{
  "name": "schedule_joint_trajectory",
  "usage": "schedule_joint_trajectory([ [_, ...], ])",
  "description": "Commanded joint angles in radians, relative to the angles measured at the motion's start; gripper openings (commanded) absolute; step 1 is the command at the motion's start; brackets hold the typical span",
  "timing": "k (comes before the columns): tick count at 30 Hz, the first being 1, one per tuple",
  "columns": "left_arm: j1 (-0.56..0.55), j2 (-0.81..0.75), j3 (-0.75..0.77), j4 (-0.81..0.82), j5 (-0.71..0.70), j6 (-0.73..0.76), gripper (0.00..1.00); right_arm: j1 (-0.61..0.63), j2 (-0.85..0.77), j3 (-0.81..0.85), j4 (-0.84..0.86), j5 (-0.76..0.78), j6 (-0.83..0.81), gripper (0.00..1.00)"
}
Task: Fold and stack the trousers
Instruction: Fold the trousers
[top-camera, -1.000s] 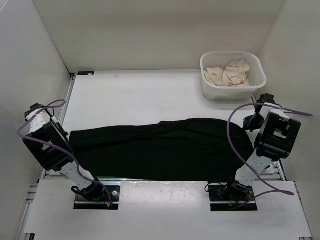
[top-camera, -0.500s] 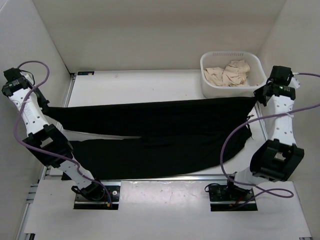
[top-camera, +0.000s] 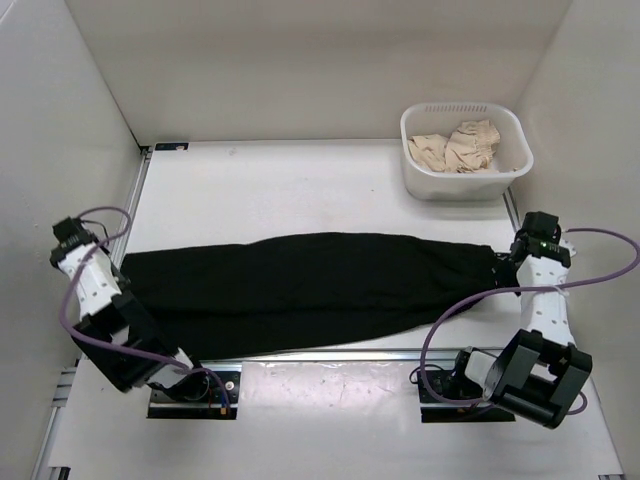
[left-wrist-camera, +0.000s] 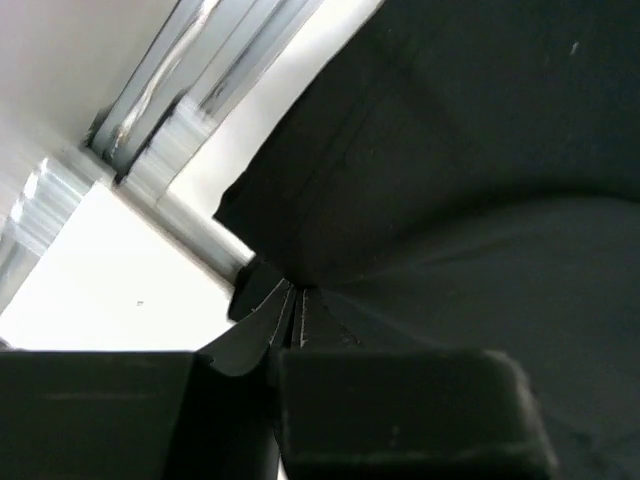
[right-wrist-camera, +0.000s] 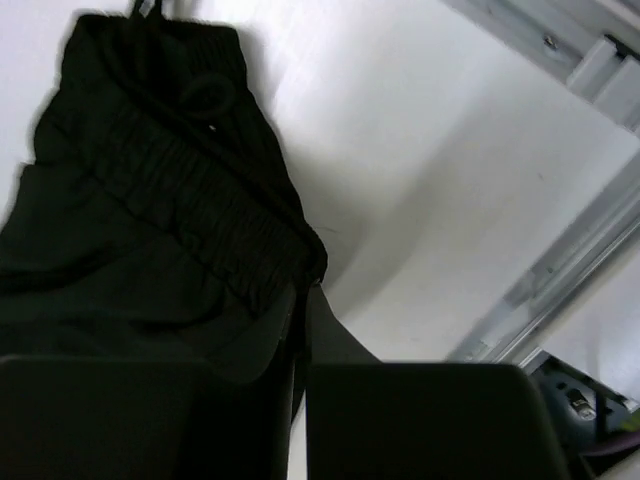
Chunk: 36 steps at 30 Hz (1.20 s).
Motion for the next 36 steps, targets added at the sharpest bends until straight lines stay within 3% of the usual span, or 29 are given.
schedule_joint_trajectory([
  [1, 0.023, -0.118, -0.131, 0.129, -0.111, 0.0, 0.14, -0.011, -0.024, -0.06, 0.045, 0.045, -0.063, 0.0],
  [5, 0.023, -0.118, -0.21, 0.151, -0.13, 0.0, 0.14, -0.072, 0.061, -0.041, 0.077, 0.01, -0.072, 0.0],
  [10, 0.023, -0.05, -0.028, 0.151, -0.14, 0.0, 0.14, -0.129, 0.156, 0.11, 0.032, -0.038, -0.061, 0.0],
  [15, 0.023, 0.011, 0.143, 0.062, -0.153, 0.0, 0.14, -0.138, 0.214, 0.253, -0.022, 0.023, -0.074, 0.0],
  [18, 0.023, -0.032, 0.076, 0.039, -0.172, 0.0, 0.14, -0.147, 0.223, 0.263, -0.022, 0.023, -0.094, 0.0],
  [22, 0.032, -0.095, -0.139, 0.039, -0.197, 0.0, 0.14, -0.157, 0.223, 0.207, -0.01, 0.012, -0.094, 0.0],
  [28, 0.041, -0.106, -0.242, 0.074, -0.187, 0.0, 0.14, -0.19, 0.233, 0.167, 0.017, -0.035, -0.094, 0.0],
  [33, -0.04, 0.018, 0.056, -0.002, 0.085, 0.0, 0.39, -0.19, 0.242, 0.158, 0.036, -0.084, -0.103, 0.0],
  [36, -0.087, 0.152, 0.227, -0.037, 0.207, 0.0, 0.47, -0.19, 0.251, 0.148, 0.036, -0.095, -0.103, 0.0],
])
